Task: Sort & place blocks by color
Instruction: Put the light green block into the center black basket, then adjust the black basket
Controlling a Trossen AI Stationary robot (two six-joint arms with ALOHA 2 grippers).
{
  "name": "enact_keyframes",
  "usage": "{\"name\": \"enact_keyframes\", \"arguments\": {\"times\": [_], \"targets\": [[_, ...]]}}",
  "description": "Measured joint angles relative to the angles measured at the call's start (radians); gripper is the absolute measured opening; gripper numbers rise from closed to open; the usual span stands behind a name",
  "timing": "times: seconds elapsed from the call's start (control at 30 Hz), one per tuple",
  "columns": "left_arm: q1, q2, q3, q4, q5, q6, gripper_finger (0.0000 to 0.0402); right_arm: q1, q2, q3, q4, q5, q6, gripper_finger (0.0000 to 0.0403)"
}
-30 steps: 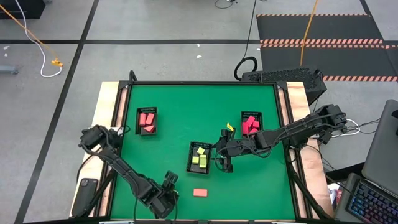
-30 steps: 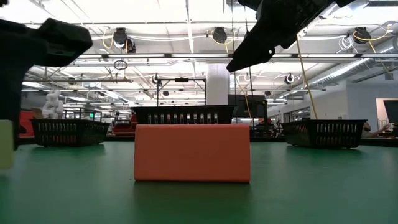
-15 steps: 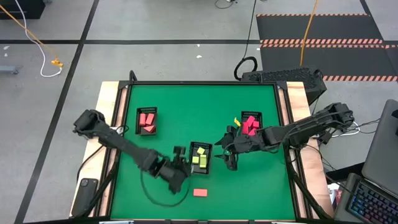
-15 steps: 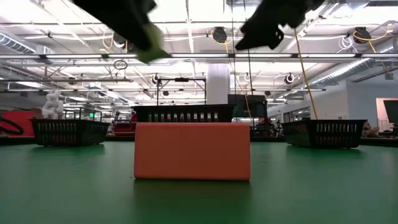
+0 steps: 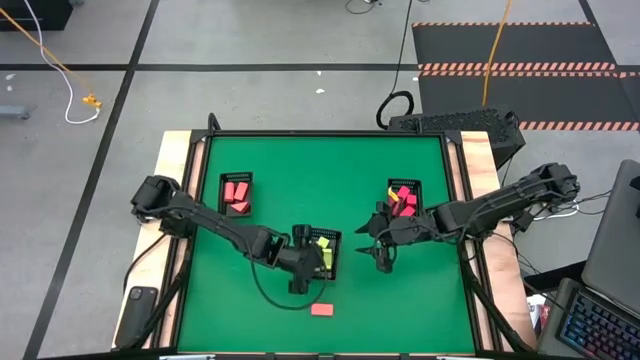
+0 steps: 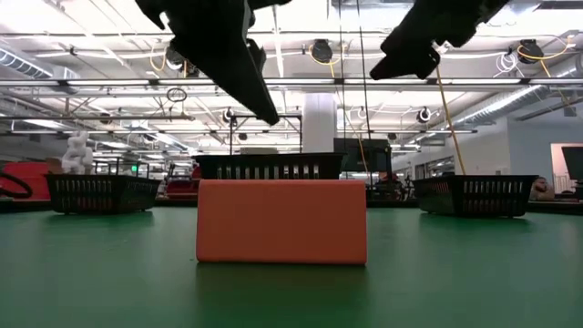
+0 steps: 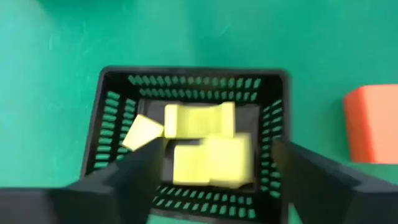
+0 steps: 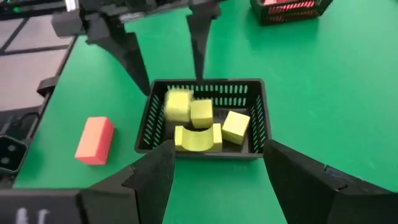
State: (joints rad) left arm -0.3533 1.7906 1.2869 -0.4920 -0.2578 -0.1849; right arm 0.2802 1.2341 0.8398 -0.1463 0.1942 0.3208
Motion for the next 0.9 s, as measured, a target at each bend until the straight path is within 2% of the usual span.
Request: {"name": "enact_keyframes", "arguments": {"times": [0.13,0.27,0.43,0.53,0.73,0.9], "targets": [[0.009,-0.004,0.0,-0.023,-0.003,-0.015,0.0374,0.0,-0.034,-0.026,0.001,0.02,0.021,0.0238],[0.012,-0.013,0.0,-0.143,0.0,-0.089,0.0393,0.001,-0.051,-0.044,0.009,0.021,0.058,0.0238],[0.012,-0.03,0.0,-0.342,-0.003,-0.217,0.0365,0.001,-0.043,-0.066,0.028,0.028,0.088,0.0238],[0.003,-0.033,-0.002,-0.399,-0.007,-0.262,0.034,0.001,-0.036,-0.1,0.046,0.045,0.115,0.0238],[-0.002,-0.033,-0.05,-0.333,-0.01,-0.27,0.0295,0.001,-0.036,-0.188,0.146,0.041,0.167,0.0238],[-0.001,-0.033,-0.053,-0.291,-0.012,-0.27,0.0275,0.0,-0.028,-0.261,0.293,0.041,0.145,0.0238]]}}
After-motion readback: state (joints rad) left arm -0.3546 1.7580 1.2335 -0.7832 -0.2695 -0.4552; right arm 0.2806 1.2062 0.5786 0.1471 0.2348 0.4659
